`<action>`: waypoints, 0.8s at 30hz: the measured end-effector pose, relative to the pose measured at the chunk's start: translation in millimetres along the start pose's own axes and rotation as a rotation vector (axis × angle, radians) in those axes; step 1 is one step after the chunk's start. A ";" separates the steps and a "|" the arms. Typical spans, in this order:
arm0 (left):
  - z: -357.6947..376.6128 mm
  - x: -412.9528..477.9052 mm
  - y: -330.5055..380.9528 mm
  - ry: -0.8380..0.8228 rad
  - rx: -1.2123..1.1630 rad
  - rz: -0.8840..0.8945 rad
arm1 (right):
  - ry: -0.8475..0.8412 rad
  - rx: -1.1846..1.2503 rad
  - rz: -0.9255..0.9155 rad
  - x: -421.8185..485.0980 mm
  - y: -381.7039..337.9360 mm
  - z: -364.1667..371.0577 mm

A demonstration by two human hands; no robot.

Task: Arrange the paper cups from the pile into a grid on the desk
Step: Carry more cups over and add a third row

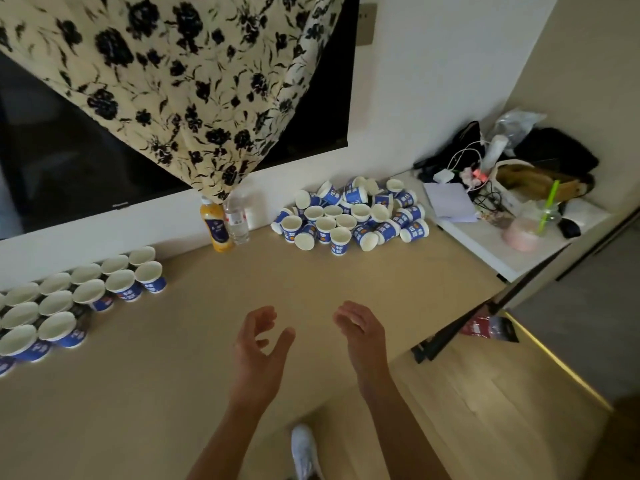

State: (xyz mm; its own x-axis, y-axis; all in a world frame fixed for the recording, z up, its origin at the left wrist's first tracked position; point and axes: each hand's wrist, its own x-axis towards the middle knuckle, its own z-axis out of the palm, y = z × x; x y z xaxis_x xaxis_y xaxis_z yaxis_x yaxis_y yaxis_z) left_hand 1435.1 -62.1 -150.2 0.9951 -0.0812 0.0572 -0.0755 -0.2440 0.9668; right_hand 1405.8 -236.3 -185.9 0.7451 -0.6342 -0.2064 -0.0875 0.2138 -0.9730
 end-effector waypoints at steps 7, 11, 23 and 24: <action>91.3 58.9 -4.0 -0.096 -0.070 -0.059 | -0.025 -0.147 0.024 72.5 -0.9 -42.3; 132.7 93.3 0.2 -0.132 -0.070 -0.084 | 0.007 -0.224 0.050 110.8 0.8 -61.9; 173.4 145.3 4.3 0.054 -0.018 -0.228 | -0.261 -0.428 0.139 253.1 10.7 -16.4; 176.4 146.6 6.4 0.071 -0.007 -0.238 | -0.297 -0.483 0.120 264.6 10.3 -10.8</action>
State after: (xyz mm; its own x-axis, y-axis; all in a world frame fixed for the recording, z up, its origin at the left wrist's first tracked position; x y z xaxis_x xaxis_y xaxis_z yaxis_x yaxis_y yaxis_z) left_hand 1569.1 -246.0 -179.6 0.9867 0.0458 -0.1558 0.1623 -0.2414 0.9568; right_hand 1594.8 -409.9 -251.6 0.8589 -0.3758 -0.3479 -0.4227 -0.1367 -0.8959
